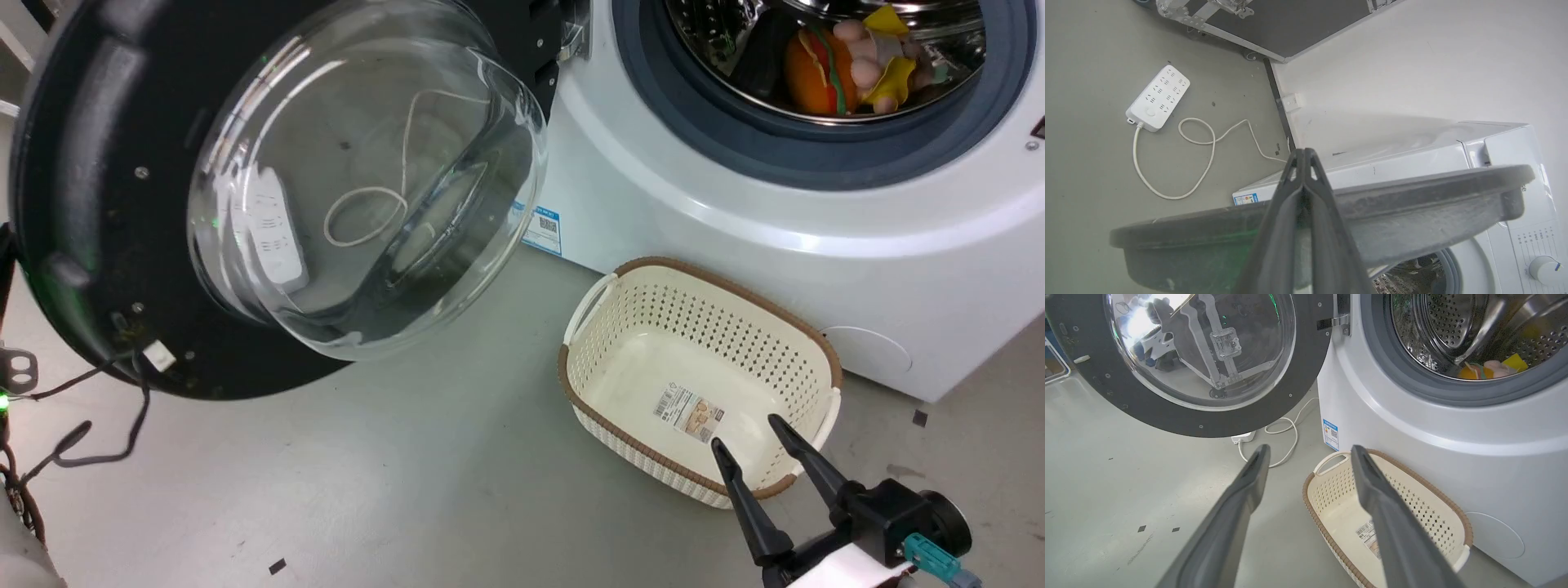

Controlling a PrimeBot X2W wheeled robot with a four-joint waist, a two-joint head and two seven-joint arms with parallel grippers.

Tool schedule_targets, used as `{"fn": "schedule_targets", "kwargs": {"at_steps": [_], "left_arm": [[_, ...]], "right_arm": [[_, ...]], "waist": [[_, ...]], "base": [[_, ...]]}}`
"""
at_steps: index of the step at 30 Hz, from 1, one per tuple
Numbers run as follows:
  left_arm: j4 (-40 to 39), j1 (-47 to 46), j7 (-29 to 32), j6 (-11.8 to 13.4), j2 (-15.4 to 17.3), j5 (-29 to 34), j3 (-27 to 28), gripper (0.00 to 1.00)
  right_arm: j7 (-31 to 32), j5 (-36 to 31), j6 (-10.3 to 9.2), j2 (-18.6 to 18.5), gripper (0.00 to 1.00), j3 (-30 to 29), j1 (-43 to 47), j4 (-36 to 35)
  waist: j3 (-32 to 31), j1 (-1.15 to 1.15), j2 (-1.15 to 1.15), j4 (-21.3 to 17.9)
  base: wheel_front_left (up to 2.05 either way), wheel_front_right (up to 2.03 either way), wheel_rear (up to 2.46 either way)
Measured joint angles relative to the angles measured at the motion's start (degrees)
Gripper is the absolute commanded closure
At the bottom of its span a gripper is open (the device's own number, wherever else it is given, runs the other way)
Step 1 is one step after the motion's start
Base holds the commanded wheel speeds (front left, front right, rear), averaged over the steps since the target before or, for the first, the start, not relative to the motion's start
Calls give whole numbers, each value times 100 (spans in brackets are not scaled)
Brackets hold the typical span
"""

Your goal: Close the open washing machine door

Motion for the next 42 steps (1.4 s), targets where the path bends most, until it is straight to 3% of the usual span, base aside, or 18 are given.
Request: {"fn": "schedule_targets", "kwargs": {"at_steps": [6, 15, 20, 25, 30, 33, 42], "left_arm": [[-354, 298, 564, -90, -169, -257, -96, 100], [-1415, 1432, 1349, -145, -1089, -660, -586, 100], [-2179, 2176, 1432, 100, -1244, -1065, -1082, 100], [-2653, 3031, 775, 376, -1266, -2009, -2293, 100], [-2871, 3453, -47, 404, -1292, -2544, -3496, 100], [-2688, 3389, -708, 223, -1295, -2920, -4343, 100], [-1862, 2175, -1949, -134, -1306, -3706, -5386, 100]], "right_arm": [[-1, 3, 0, 19, 0, -52, 6, 53], [-1, -18, 0, 246, 0, -304, 52, 166], [-3, -141, 0, 364, 0, -592, 59, 186], [-27, -248, 0, 396, 0, -857, 58, 216], [-25, -274, 0, 393, 0, -1050, 21, 215], [11, -311, 1, 376, 0, -1181, -73, 182], [25, -302, 0, 402, 0, -1382, -325, 234]], "waist": [[-155, -1, 0, -33], [-537, -2, 0, -72], [-670, -2, 0, -235], [-708, -2, 0, -515], [-635, -2, 0, -921], [-460, -1, 0, -1444], [37, 0, 0, -2604]], "base": [[0, 0, 0], [0, 0, 0], [0, 0, 0], [0, 0, 0], [0, 0, 0], [0, 0, 0], [0, 0, 0]]}}
